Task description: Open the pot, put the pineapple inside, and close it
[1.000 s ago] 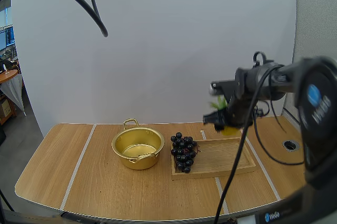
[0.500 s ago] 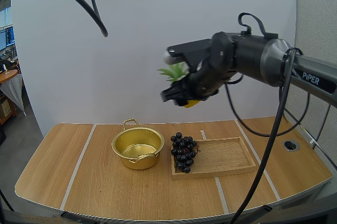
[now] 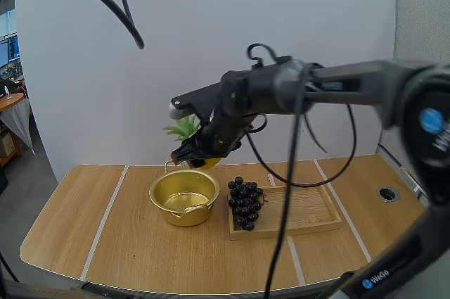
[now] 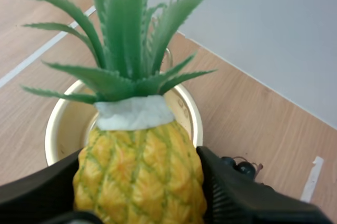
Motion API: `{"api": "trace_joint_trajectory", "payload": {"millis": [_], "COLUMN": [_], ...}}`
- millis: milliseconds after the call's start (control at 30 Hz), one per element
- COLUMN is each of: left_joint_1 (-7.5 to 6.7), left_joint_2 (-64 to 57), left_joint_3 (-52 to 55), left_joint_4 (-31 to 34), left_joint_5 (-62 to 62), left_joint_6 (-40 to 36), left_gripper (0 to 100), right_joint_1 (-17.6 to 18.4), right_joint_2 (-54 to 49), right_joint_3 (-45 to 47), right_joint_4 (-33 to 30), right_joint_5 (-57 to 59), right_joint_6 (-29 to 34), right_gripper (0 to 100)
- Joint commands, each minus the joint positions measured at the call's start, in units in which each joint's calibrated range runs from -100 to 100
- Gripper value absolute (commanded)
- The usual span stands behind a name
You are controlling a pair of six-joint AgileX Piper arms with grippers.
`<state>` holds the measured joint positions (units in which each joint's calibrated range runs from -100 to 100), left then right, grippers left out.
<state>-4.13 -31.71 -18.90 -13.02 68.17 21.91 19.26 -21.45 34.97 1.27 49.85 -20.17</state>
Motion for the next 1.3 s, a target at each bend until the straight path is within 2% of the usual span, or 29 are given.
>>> {"api": "trace_joint_trajectory", "payload": {"millis": [0, 200, 500, 833, 933, 967, 1033, 1067, 1133, 1267], "left_joint_1": [-0.07, -0.07, -0.07, -0.07, -0.07, -0.07, -0.07, -0.07, -0.07, -0.07], "left_joint_2": [-0.5, -0.5, -0.5, -0.5, -0.5, -0.5, -0.5, -0.5, -0.5, -0.5], "left_joint_3": [-0.5, -0.5, -0.5, -0.5, -0.5, -0.5, -0.5, -0.5, -0.5, -0.5], "left_joint_4": [0.4, 0.4, 0.4, 0.4, 0.4, 0.4, 0.4, 0.4, 0.4, 0.4], "left_joint_5": [-1.9, -1.9, -1.9, -1.9, -1.9, -1.9, -1.9, -1.9, -1.9, -1.9], "left_joint_6": [-0.2, -0.2, -0.2, -0.2, -0.2, -0.2, -0.2, -0.2, -0.2, -0.2], "left_gripper": [0, 0, 0, 0, 0, 0, 0, 0, 0, 0], "right_joint_1": [0.1, 0.1, 0.1, 0.1, 0.1, 0.1, 0.1, 0.1, 0.1, 0.1], "right_joint_2": [10.3, 18.4, 28.0, 29.6, 29.6, 29.6, 29.6, 29.6, 29.6, 29.6], "right_joint_3": [-7.4, -12.4, -12.8, -12.8, -12.8, -12.8, -12.8, -12.8, -12.8, -12.8], "right_joint_4": [2.4, 7.0, 9.8, 11.2, 15.8, 16.3, 16.4, 16.4, 15.6, 12.9], "right_joint_5": [3.7, 9.8, 8.7, 9.3, 11.4, 11.6, 11.6, 11.6, 11.6, 11.6], "right_joint_6": [-0.3, -2.4, -4.8, -5.0, -9.1, -9.7, -9.7, -9.7, -9.7, -8.2], "right_gripper": [0, 0, 0, 0, 2, 11, 38, 62, 97, 100]}}
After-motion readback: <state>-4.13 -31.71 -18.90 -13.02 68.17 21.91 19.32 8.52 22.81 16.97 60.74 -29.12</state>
